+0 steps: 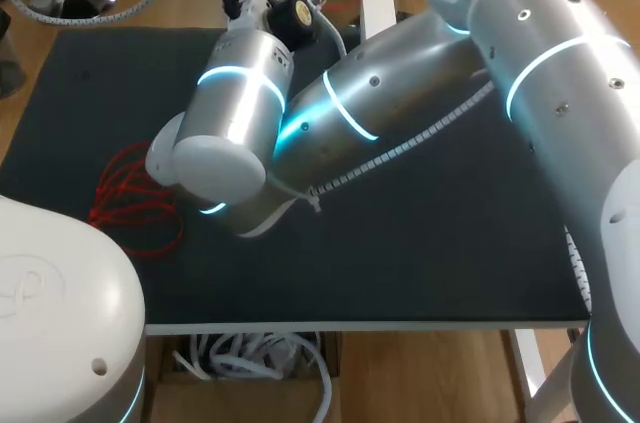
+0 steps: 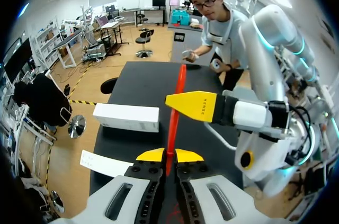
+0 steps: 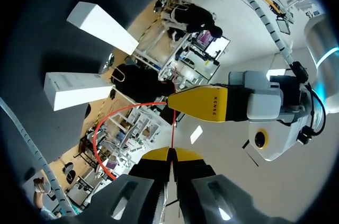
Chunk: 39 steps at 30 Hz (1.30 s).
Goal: Grab the tape and strap the tape.
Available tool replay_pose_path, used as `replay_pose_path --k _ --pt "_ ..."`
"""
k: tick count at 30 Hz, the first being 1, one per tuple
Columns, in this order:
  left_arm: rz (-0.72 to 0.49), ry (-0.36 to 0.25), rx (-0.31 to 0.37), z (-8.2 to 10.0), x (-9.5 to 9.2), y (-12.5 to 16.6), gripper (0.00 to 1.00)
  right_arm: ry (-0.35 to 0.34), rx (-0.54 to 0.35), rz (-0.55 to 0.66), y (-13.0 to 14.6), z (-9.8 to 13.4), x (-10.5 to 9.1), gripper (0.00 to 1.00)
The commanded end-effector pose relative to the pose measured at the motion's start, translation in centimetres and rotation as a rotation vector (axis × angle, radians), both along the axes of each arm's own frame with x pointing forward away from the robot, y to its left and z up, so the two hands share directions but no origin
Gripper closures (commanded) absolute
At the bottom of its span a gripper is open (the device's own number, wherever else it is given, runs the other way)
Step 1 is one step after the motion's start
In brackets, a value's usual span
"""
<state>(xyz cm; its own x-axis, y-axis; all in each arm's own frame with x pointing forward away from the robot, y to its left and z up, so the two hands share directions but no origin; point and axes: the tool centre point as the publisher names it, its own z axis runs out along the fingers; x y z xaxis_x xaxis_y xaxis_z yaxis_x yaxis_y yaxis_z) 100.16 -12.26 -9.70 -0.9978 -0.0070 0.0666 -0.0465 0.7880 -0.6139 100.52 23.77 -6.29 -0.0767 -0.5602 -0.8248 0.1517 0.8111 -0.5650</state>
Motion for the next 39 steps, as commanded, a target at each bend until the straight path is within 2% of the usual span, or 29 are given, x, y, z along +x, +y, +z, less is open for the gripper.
replay_pose_path --k 1,5,6,8,10,20,23,30,32,33,37,38,39 --pt "0.0 0.001 0.003 0.1 0.0 -0.1 1.0 0.006 0.002 0.002 0.4 0.0 0.0 1.0" --pt "0.0 0.001 0.003 0.1 0.0 -0.1 1.0 0.007 0.014 0.011 0.3 0.3 -0.1 1.0" --pt "0.0 0.001 0.003 0.1 0.0 -0.1 1.0 0.009 0.018 0.012 0.2 0.4 -0.1 0.89" --pt "0.0 0.001 0.003 0.1 0.0 -0.1 1.0 0.012 0.025 0.013 0.1 0.6 -0.2 0.87" --pt "0.0 0.001 0.003 0.1 0.0 -0.1 1.0 0.02 0.036 0.014 -0.1 0.8 -0.3 0.76" --pt "0.0 0.001 0.003 0.1 0.0 -0.1 1.0 0.042 0.076 0.028 -1.3 2.2 -1.6 0.76" --pt "0.0 0.001 0.003 0.1 0.0 -0.1 1.0 0.052 0.089 0.031 -1.8 2.7 -2.1 0.71" --pt "0.0 0.001 0.003 0.1 0.0 -0.1 1.0 0.065 0.123 0.014 -4.6 4.9 -2.6 0.45" --pt "0.0 0.001 0.003 0.1 0.0 -0.1 1.0 0.066 0.128 0.007 -5.4 5.5 -2.6 0.29" --pt "0.0 0.001 0.003 0.1 0.0 -0.1 1.0 0.066 0.134 0.002 -6.0 5.8 -2.5 0.16" --pt "0.0 0.001 0.003 0.1 0.0 -0.1 1.0 0.061 0.141 -0.01 -7.7 7.0 -2.2 0.05" --pt "0.0 0.001 0.003 0.1 0.0 -0.1 1.0 0.059 0.142 -0.011 -8.1 7.3 -2.2 0.0" --pt "0.0 0.001 0.003 0.1 0.0 -0.1 1.0 0.057 0.143 -0.012 -8.5 7.5 -2.1 0.0"
